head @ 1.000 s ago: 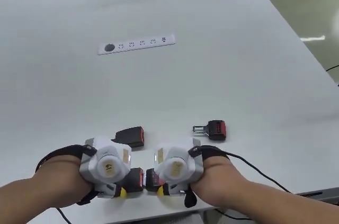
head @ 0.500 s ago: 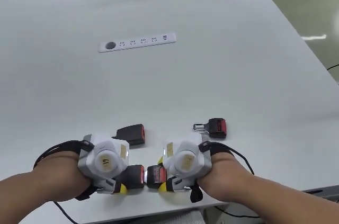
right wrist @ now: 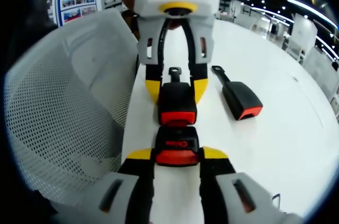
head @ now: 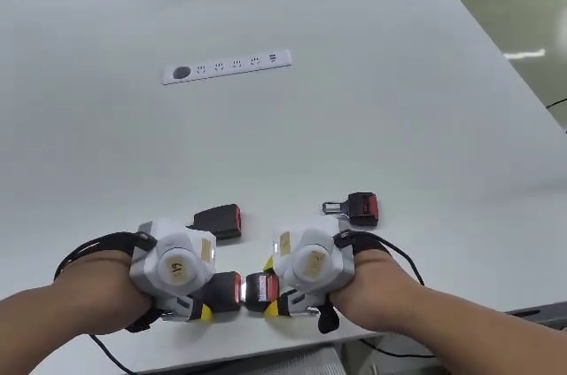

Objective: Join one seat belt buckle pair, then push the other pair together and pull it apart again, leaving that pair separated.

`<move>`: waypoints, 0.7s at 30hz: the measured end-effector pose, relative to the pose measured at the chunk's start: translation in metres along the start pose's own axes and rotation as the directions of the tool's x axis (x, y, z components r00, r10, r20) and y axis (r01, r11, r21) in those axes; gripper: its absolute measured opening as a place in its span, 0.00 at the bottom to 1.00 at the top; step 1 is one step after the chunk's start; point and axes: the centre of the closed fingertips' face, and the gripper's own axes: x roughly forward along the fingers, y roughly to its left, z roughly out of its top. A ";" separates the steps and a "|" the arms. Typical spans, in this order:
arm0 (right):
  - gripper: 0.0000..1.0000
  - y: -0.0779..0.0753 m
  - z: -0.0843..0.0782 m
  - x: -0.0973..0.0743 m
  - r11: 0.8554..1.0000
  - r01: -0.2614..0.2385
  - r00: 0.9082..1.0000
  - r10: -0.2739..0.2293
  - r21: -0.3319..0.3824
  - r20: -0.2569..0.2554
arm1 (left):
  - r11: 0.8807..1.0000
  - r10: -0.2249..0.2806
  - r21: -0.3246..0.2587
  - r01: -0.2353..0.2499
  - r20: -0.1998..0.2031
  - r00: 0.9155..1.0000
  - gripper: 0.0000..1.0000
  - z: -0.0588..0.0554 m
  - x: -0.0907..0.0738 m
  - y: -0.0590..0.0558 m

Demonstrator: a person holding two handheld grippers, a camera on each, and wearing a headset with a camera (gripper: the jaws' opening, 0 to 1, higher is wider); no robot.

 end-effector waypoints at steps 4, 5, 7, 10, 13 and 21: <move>0.31 0.000 0.000 0.000 1.000 -0.003 1.000 0.003 -0.002 -0.002 | 1.000 0.001 0.004 -0.001 -0.003 1.000 0.34 0.000 0.000 0.000; 0.31 0.000 0.000 0.000 1.000 -0.003 1.000 0.003 -0.003 -0.003 | 1.000 0.001 0.005 -0.001 -0.005 1.000 0.34 0.000 0.000 0.000; 0.31 0.000 0.000 0.000 1.000 -0.004 1.000 0.004 -0.002 -0.004 | 1.000 0.003 0.005 -0.003 -0.009 1.000 0.34 0.000 0.000 0.000; 0.32 0.000 0.000 0.000 1.000 -0.006 1.000 0.006 -0.007 -0.008 | 1.000 0.005 0.005 -0.005 -0.011 1.000 0.35 0.000 0.000 0.000; 0.33 0.000 0.000 0.000 1.000 -0.009 1.000 0.009 -0.003 -0.003 | 1.000 0.008 -0.007 -0.008 -0.011 1.000 0.35 0.000 0.000 0.001; 0.34 0.000 0.004 -0.002 1.000 -0.012 1.000 0.012 -0.003 0.006 | 0.999 0.021 -0.025 -0.021 -0.020 1.000 0.35 0.000 -0.003 0.001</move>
